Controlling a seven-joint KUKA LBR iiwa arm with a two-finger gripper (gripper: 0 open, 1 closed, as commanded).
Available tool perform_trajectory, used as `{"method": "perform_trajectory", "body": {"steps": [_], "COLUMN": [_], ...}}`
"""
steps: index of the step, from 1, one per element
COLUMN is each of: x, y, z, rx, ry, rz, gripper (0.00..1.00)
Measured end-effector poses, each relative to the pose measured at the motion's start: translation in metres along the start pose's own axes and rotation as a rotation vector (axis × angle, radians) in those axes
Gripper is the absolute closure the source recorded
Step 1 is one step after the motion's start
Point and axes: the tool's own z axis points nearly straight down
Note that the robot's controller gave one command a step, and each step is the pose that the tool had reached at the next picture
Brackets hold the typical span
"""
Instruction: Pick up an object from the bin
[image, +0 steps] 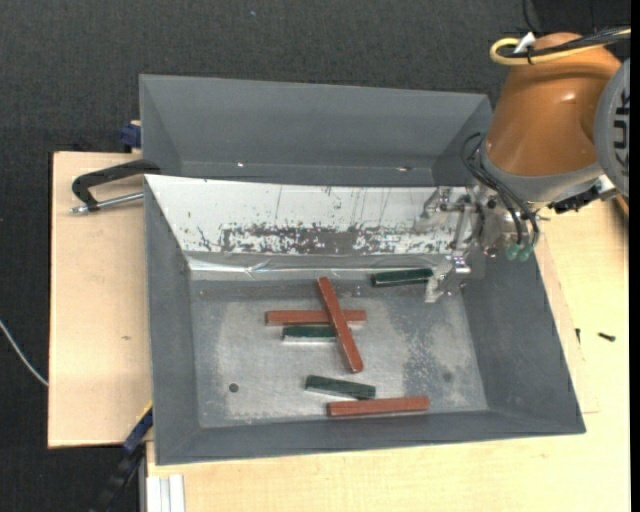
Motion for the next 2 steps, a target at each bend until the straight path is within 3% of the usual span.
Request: {"method": "perform_trajectory", "body": {"steps": [1, 2], "x": [0.000, -0.001], "y": [0.000, 0.003], "z": [0.000, 0.047], "rx": [0.000, 0.000], "ry": [0.000, -0.007], "rz": [0.000, 0.036], "gripper": [0.00, 0.00]}}
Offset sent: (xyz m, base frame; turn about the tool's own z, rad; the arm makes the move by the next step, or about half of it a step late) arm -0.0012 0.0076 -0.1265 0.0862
